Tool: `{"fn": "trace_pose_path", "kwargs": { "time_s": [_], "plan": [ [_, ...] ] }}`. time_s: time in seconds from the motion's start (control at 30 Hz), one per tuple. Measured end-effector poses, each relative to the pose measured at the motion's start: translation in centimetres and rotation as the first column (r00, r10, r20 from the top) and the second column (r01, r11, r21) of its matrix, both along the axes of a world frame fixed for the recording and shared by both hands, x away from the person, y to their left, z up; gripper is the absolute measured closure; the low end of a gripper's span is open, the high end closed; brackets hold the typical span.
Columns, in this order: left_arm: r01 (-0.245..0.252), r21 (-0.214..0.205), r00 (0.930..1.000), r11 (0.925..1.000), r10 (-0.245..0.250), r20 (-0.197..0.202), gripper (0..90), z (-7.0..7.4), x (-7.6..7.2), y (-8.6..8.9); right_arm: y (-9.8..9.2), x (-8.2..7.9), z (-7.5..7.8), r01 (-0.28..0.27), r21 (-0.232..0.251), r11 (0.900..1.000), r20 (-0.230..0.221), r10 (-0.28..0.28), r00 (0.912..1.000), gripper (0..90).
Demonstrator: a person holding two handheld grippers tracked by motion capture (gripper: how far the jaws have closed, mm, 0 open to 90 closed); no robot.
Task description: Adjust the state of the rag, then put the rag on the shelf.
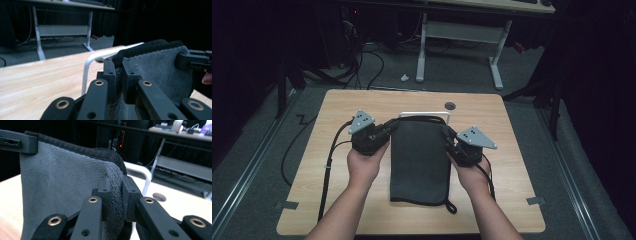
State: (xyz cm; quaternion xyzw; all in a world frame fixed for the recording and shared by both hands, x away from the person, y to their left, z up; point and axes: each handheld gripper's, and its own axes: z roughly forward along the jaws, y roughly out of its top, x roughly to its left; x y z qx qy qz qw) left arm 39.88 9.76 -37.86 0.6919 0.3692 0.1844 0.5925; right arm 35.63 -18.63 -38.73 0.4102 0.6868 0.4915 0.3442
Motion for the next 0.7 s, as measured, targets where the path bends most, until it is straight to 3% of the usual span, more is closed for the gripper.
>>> {"fn": "trace_pose_path", "kwargs": {
  "time_s": [0.23, 0.7],
  "plan": [
    [0.008, -0.028, 0.9993, 0.9996, -0.007, 0.037, 83.4, 2.0, 0.1, -0.2, -0.2, 0.1, 2.3, 0.009, 0.018, 0.9998, 0.048, -0.01, 0.9988, 79.8],
    [0.02, -0.008, 0.9946, 0.9998, -0.019, 0.102, 83.4, 4.9, 0.9, -1.0, -0.9, 0.5, 4.8, 0.028, 0.04, 0.9988, 0.096, -0.031, 0.9949, 79.8]
  ]
}}
